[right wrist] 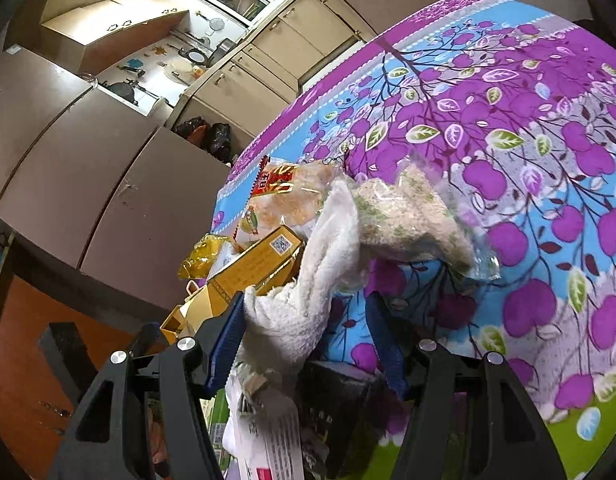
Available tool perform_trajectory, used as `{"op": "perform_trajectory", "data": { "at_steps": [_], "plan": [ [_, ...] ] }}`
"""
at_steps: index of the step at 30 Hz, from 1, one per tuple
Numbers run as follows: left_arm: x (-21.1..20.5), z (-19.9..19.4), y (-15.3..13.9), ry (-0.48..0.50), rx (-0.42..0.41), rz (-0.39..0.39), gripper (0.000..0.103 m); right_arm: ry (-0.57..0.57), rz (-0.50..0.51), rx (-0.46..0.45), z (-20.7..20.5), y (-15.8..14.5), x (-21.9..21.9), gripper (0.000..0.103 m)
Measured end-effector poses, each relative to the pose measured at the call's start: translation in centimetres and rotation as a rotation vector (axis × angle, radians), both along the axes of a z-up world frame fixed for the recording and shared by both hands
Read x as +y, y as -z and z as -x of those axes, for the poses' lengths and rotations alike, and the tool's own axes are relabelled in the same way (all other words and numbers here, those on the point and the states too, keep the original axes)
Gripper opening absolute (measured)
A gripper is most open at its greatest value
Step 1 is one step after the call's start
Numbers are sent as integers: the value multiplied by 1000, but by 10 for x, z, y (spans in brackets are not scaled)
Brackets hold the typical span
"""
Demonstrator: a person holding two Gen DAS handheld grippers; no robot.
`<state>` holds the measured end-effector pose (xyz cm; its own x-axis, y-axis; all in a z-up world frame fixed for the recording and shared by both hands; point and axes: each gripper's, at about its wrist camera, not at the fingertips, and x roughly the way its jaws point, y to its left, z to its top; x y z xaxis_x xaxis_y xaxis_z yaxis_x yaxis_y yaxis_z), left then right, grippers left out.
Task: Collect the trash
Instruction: 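Grasp the white towel with the right gripper while the left gripper approaches the medicine box, then grasp the white medicine box with the left gripper and lift it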
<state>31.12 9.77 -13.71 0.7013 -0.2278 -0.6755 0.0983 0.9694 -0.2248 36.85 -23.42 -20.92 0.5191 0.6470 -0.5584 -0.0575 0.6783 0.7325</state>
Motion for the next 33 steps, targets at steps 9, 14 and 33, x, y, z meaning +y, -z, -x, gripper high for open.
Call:
{"op": "perform_trajectory", "data": {
  "at_steps": [9,14,33],
  "plan": [
    [-10,-2,6,21,15,24,79,-20,2,-45,0,-5,6,25],
    [-26,7,-3,63,-6,6,79,29,63,-145,23,-28,0,22],
    [-108,65,-9,276,-14,60,88,120,309,-432,112,-99,-28,22]
  ]
}}
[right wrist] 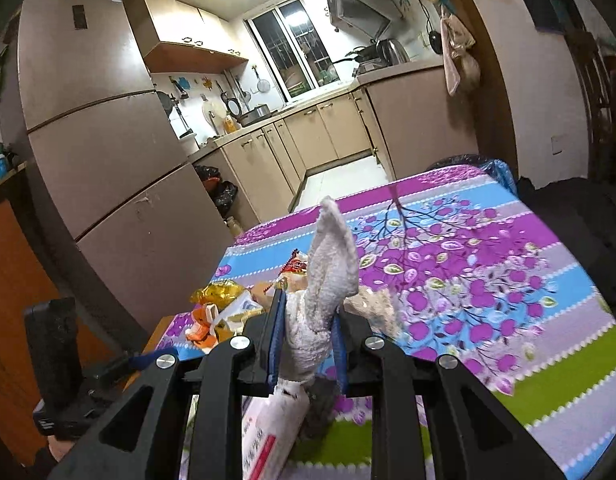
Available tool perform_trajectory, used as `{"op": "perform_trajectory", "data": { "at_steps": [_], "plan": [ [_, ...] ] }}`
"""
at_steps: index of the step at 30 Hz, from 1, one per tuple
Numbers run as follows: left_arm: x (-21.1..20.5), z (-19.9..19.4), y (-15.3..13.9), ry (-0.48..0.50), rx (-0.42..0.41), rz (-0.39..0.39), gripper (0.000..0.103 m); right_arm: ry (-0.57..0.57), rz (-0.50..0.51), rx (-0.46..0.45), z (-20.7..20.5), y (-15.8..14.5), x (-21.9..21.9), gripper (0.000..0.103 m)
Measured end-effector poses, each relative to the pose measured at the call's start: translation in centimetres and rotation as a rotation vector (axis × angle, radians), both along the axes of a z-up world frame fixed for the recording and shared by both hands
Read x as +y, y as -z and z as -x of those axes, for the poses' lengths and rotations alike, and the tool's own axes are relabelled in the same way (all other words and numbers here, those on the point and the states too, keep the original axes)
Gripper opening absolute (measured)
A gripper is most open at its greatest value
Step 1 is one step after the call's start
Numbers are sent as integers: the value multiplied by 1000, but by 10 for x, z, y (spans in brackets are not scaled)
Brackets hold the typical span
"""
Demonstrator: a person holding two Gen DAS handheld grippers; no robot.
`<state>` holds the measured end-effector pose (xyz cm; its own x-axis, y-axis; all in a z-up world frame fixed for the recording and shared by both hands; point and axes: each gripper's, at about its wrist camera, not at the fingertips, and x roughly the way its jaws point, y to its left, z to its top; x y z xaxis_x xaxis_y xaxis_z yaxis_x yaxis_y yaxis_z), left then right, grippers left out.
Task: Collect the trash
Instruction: 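Grasp the white medicine box with the left gripper and lift it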
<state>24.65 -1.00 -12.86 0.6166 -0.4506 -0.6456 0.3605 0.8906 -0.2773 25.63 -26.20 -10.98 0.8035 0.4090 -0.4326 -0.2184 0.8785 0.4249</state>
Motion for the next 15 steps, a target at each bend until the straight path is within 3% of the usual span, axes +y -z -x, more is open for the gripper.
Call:
{"op": "perform_trajectory", "data": {
  "at_steps": [4,10,15],
  "plan": [
    [-42,16,18,74,18,-92,88,14,4,13,16,7,-7,22],
    [-58,7,44,48,86,-141,82,29,2,51,32,21,-14,23],
    [-64,1,57,37,122,-161,62,29,3,66,38,29,-13,23]
  ]
}}
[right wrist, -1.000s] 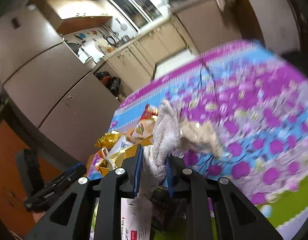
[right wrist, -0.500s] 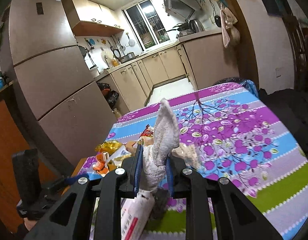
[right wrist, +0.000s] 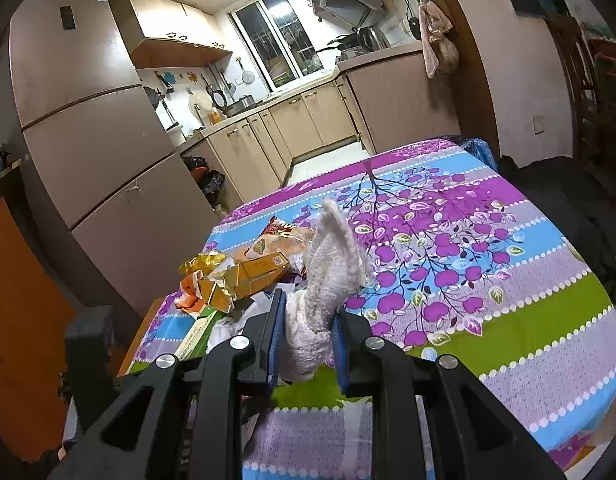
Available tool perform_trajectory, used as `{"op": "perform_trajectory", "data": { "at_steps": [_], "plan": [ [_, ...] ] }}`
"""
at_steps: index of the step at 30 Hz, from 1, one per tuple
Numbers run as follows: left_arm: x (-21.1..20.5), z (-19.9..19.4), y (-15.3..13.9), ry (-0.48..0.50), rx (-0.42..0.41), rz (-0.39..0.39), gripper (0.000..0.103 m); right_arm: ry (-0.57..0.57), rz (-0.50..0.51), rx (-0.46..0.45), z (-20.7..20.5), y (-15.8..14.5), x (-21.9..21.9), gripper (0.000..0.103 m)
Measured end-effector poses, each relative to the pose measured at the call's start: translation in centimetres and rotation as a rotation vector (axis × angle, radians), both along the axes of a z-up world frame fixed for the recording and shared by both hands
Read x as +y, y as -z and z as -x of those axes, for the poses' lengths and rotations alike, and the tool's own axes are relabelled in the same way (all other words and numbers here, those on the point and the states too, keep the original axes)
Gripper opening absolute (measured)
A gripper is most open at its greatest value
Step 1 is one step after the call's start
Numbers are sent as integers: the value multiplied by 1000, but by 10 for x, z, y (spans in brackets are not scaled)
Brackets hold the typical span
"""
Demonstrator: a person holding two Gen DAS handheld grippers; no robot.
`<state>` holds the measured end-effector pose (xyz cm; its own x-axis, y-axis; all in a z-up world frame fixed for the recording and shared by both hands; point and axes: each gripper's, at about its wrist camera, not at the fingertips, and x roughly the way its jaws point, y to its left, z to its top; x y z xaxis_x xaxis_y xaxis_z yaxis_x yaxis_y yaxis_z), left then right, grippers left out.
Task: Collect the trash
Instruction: 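Grasp the white medicine box with the left gripper and lift it, then carry towel and box to the white basin and release both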
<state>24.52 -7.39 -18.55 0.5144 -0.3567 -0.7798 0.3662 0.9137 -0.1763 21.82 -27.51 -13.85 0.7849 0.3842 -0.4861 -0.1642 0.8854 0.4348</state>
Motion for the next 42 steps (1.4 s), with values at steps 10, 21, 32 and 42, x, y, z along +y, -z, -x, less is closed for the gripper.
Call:
{"op": "perform_trajectory", "data": {
  "at_steps": [10,21,32,42],
  "plan": [
    [4,18,-13,-82,-77,8,44,31,158,-71,23,-15,15,22],
    [29,88,-95,-221,-412,-6,44,33,291,-209,55,-51,49,22],
    [40,107,-137,-324,-544,9,44,34,372,-297,81,-95,72,23],
    [8,95,-152,-264,-565,30,44,110,381,-298,99,-113,46,23]
  ]
}}
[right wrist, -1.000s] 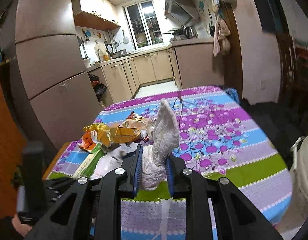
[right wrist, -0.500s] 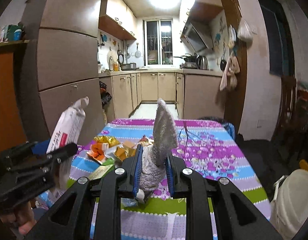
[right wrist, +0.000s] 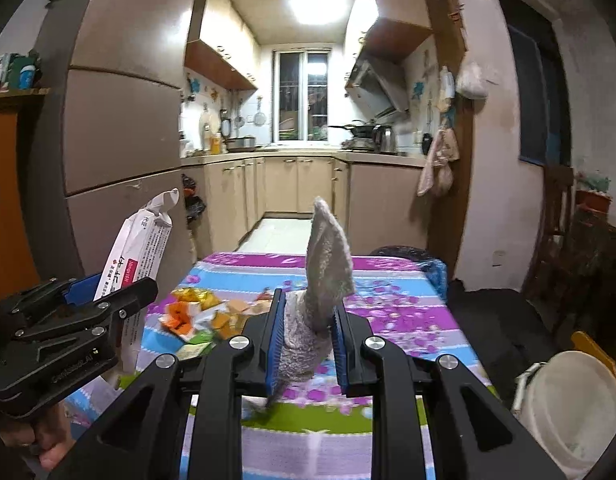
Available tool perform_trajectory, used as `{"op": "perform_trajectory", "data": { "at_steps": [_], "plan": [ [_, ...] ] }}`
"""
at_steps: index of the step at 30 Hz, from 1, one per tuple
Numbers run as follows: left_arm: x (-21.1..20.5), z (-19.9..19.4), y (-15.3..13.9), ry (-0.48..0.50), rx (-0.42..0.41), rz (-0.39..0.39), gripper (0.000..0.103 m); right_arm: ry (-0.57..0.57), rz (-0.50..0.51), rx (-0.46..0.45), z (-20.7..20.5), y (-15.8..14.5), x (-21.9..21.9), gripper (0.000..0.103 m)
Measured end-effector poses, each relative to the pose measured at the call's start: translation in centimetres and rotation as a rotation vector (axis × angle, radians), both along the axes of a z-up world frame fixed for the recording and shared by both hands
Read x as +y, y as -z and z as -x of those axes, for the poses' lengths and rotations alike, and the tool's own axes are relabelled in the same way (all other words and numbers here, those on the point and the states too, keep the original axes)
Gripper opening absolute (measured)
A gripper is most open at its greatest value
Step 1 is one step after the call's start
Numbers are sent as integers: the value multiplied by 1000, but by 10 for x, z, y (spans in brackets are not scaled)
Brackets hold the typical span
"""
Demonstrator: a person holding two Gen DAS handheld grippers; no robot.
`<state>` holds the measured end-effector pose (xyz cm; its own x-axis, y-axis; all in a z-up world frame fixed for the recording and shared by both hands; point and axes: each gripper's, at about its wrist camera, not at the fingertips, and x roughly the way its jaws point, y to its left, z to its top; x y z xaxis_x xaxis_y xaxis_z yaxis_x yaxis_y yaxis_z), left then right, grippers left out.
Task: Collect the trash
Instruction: 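Carry towel and box to the white basin and release both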
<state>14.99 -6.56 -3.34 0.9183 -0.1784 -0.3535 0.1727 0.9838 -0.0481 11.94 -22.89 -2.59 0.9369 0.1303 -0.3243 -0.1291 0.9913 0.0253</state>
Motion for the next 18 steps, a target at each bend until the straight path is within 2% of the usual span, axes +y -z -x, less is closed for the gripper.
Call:
{"op": "perform_trajectory", "data": {
  "at_steps": [7,12,16,18],
  "plan": [
    [-56,-14,-8,105,-8,-4,44,141,23,-17,15,-20,-68,23],
    [-113,-26,-13,221,1,-13,44,276,63,-17,26,-37,-142,23],
    [-175,-34,-14,343,35,-20,45,368,72,31,30,-45,-207,23],
    [-207,-37,-14,409,49,-34,45,416,67,87,33,-44,-248,23]
  ]
}}
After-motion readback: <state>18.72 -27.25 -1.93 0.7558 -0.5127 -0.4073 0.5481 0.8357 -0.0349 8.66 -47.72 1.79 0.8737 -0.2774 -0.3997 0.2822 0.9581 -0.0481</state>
